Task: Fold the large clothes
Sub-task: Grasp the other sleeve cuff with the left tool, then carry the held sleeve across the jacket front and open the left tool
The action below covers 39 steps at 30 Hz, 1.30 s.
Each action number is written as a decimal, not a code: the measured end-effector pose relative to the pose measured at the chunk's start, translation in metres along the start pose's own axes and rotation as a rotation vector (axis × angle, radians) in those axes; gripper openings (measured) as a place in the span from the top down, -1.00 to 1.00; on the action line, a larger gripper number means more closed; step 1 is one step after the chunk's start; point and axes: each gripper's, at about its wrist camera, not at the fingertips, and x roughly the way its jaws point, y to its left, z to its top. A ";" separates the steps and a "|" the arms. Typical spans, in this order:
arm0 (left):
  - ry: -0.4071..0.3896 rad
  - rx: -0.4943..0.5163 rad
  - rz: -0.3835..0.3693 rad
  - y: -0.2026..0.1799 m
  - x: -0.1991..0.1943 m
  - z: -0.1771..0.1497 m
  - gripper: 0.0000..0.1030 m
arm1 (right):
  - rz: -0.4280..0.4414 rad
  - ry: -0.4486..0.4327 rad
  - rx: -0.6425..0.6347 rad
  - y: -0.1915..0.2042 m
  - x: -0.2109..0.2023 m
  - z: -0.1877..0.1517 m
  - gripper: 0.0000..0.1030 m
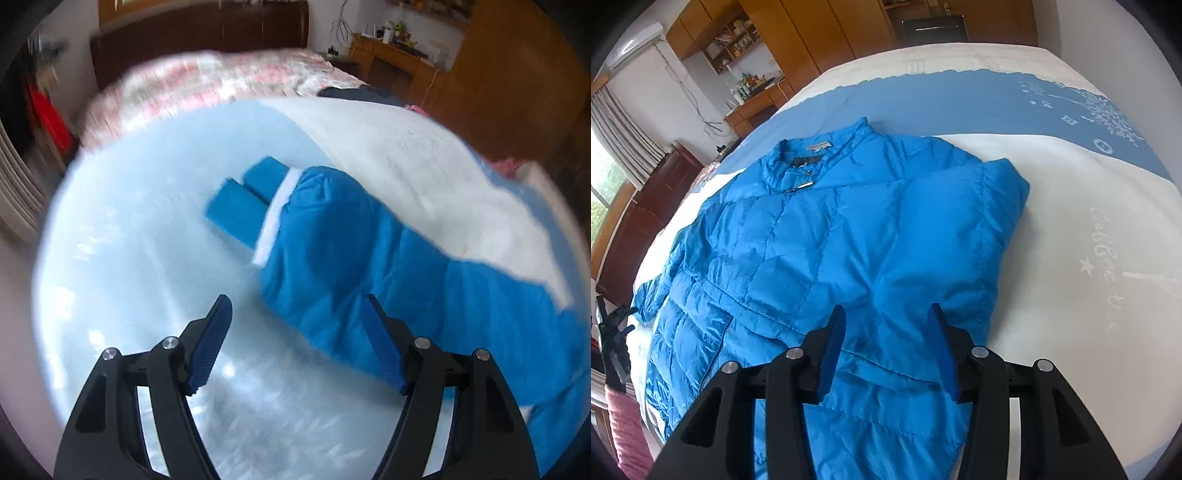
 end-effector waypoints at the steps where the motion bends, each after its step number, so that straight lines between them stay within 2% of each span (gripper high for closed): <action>1: 0.006 -0.018 -0.032 0.001 0.005 0.004 -0.40 | -0.003 0.001 -0.003 0.001 0.001 0.000 0.10; 4: -0.001 -0.048 -0.060 -0.003 0.017 0.011 -0.41 | -0.010 0.002 -0.007 0.003 0.002 -0.001 0.10; 6: 0.003 -0.056 -0.033 -0.006 0.026 0.015 -0.34 | -0.005 0.003 -0.001 0.001 0.002 -0.001 0.10; 8: -0.012 -0.026 0.040 -0.019 0.030 0.014 0.09 | -0.004 0.005 0.000 0.000 0.003 -0.002 0.10; 9: -0.019 -0.017 0.045 -0.020 0.030 0.013 0.15 | -0.006 0.007 0.000 0.000 0.004 -0.002 0.10; 11: -0.025 -0.034 0.012 -0.021 0.028 0.013 0.49 | -0.012 0.008 -0.001 0.001 0.006 -0.003 0.10; 12: -0.027 -0.061 -0.018 -0.020 0.023 0.012 0.57 | -0.013 0.007 -0.004 0.001 0.007 -0.003 0.10; 14: -0.061 -0.062 -0.052 -0.020 0.012 0.007 0.62 | -0.012 0.005 -0.002 0.000 0.008 -0.004 0.10; 15: -0.069 -0.045 -0.036 -0.022 0.012 0.005 0.62 | -0.009 0.007 0.006 -0.002 0.010 -0.004 0.10; 17: -0.027 -0.047 -0.019 -0.021 0.025 0.002 0.62 | -0.006 0.016 0.024 -0.005 0.016 -0.004 0.10; 19: -0.008 -0.073 -0.037 -0.019 0.032 0.001 0.63 | -0.015 0.012 0.013 -0.004 0.020 -0.005 0.10; 22: -0.049 -0.049 -0.065 -0.026 0.016 0.000 0.68 | -0.025 0.011 0.001 0.000 0.016 -0.005 0.10; 23: -0.073 -0.033 -0.107 -0.033 0.003 -0.003 0.69 | -0.015 0.008 0.007 0.000 0.011 -0.005 0.10; 26: -0.158 0.051 -0.210 -0.066 -0.042 -0.013 0.70 | 0.041 -0.019 0.013 0.003 -0.008 -0.007 0.09; 29: -0.223 0.167 -0.328 -0.119 -0.093 -0.032 0.70 | 0.036 -0.046 -0.003 0.010 -0.025 -0.010 0.09; 31: -0.254 0.253 -0.375 -0.159 -0.121 -0.050 0.70 | 0.046 -0.044 -0.006 0.013 -0.032 -0.013 0.09; 35: -0.251 0.429 -0.465 -0.245 -0.155 -0.101 0.70 | 0.050 -0.045 -0.002 0.016 -0.040 -0.022 0.09; 39: -0.212 0.574 -0.544 -0.317 -0.168 -0.151 0.70 | 0.058 -0.049 0.009 0.014 -0.046 -0.029 0.09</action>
